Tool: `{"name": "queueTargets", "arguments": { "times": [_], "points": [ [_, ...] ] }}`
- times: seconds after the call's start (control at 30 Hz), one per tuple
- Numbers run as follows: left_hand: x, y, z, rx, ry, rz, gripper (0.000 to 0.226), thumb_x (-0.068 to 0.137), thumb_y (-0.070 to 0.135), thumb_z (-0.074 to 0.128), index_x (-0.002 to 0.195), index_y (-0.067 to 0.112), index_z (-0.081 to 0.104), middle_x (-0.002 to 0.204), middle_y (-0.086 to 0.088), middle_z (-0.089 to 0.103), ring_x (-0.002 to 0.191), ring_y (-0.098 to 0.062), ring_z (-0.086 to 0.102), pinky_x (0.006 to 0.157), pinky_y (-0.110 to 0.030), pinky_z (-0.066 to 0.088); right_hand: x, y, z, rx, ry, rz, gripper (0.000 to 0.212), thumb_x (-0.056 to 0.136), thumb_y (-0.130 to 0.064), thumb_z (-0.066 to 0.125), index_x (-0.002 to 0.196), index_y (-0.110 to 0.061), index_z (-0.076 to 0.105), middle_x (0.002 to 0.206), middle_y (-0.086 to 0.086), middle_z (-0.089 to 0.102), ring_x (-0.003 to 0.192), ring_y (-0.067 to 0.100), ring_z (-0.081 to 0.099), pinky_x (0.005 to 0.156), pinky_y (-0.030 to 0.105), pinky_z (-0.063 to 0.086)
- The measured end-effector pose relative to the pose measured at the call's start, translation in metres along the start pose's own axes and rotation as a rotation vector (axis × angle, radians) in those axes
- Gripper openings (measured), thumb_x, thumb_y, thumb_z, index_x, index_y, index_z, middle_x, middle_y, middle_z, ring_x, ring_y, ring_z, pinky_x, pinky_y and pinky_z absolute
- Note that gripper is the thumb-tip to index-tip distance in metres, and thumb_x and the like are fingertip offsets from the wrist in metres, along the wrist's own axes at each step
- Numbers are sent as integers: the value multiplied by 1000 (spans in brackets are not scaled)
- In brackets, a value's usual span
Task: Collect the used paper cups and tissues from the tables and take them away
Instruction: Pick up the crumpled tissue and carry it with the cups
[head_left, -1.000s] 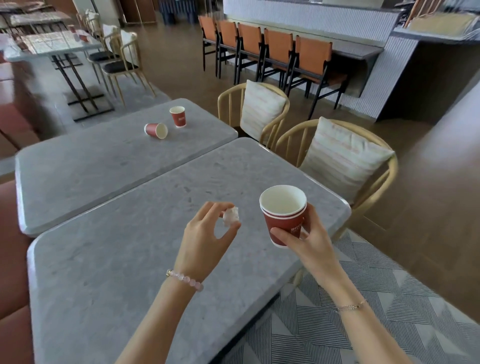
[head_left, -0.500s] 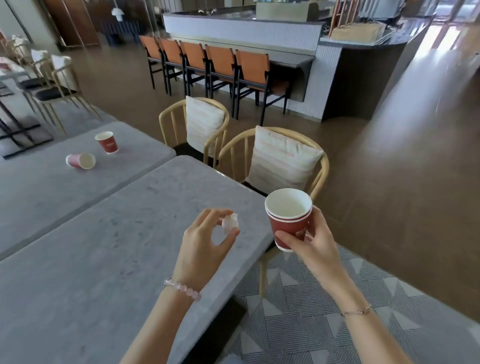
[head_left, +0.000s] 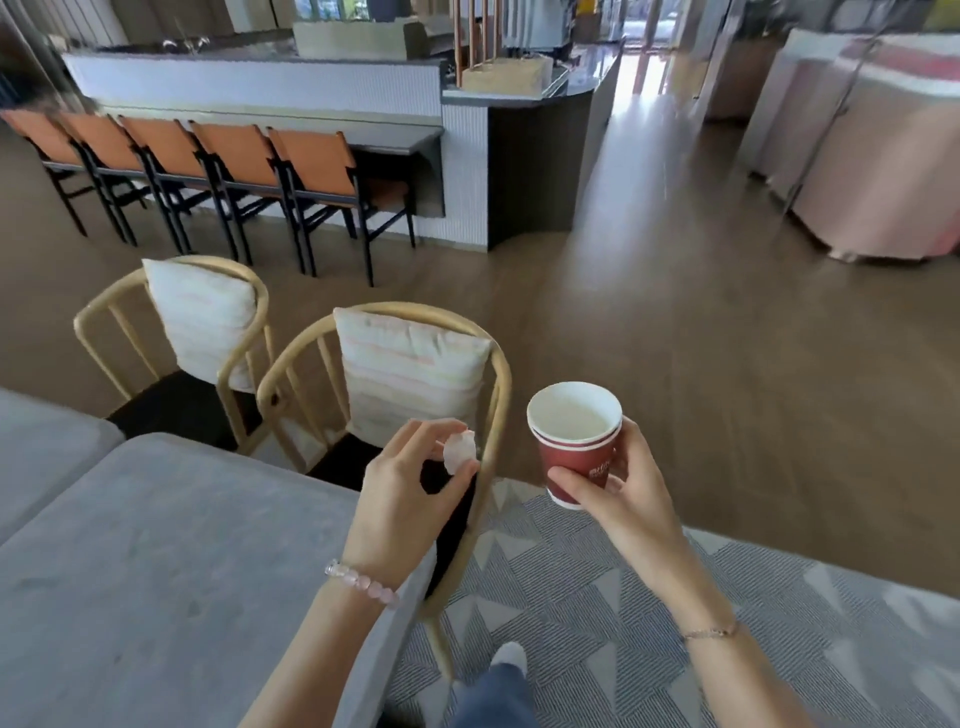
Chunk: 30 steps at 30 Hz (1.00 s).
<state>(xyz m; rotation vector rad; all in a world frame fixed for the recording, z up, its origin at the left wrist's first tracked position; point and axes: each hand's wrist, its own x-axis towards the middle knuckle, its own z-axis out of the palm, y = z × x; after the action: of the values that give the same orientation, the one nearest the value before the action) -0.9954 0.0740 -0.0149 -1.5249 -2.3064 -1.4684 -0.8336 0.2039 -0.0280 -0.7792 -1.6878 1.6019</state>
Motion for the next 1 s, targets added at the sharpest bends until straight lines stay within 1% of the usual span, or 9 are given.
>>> {"name": "queueTargets", "arguments": {
  "times": [0.1,0.23,0.3,0.43,0.53,0.63,0.77,0.9,1.0],
  "points": [
    [55,-13,25,-26,-37,42,29,75,12,76,100,20,65,96,19,59,90,5,58,76,-2,40,48,2,-11,-27,55,-8,60,72,-2,77,122,-22,49,112,-7,62,97,-2,63,73,11,50],
    [130,-27,55,-84,-76,65,27,77,13,75,101,19,64,97,17,59,91,8,55,75,-2,40,115,-1,-25,-11,118,-11,63,72,3,75,126,-14,47,115,2,61,90,-3,64,66,12,52],
    [163,-36,70,-111,-88,72,27,77,12,75,102,17,65,97,19,58,90,7,55,74,-3,39,145,-1,-31,-12,149,-15,63,73,4,74,127,-13,47,115,4,61,90,-2,65,65,12,52],
    [213,-51,99,-130,-100,82,24,77,20,73,99,20,65,96,19,59,86,4,57,69,-7,41,192,3,-42,-12,181,-8,58,74,3,74,124,-15,48,114,3,62,91,-1,65,65,12,53],
    [243,-58,117,-145,-98,53,27,77,11,75,98,23,64,96,18,60,86,4,58,69,-5,40,230,9,-50,-14,170,6,59,75,5,73,124,-14,47,114,2,61,89,-4,64,65,11,52],
    [275,-68,141,-123,-96,14,27,76,12,75,98,23,65,95,19,60,87,6,58,71,-2,38,276,16,-65,-1,149,14,60,75,4,73,126,-14,46,115,2,60,90,-4,64,66,11,52],
    [320,-76,175,-95,-96,7,27,76,11,76,98,22,65,95,18,60,85,2,60,70,-5,40,334,26,-86,26,116,17,63,74,7,72,128,-11,45,115,4,60,88,-4,65,64,11,52],
    [383,-84,223,-45,-39,24,27,75,11,77,98,22,65,96,18,61,83,1,62,74,-12,46,412,34,-119,43,56,1,61,75,4,73,126,-12,46,117,3,61,92,-1,65,66,12,52],
    [431,-86,255,-12,-8,-7,28,75,12,77,96,23,65,94,17,62,81,-1,62,73,-12,46,471,35,-145,41,5,-4,60,74,3,74,125,-14,47,115,2,62,92,-1,65,66,13,53]
  ]
}}
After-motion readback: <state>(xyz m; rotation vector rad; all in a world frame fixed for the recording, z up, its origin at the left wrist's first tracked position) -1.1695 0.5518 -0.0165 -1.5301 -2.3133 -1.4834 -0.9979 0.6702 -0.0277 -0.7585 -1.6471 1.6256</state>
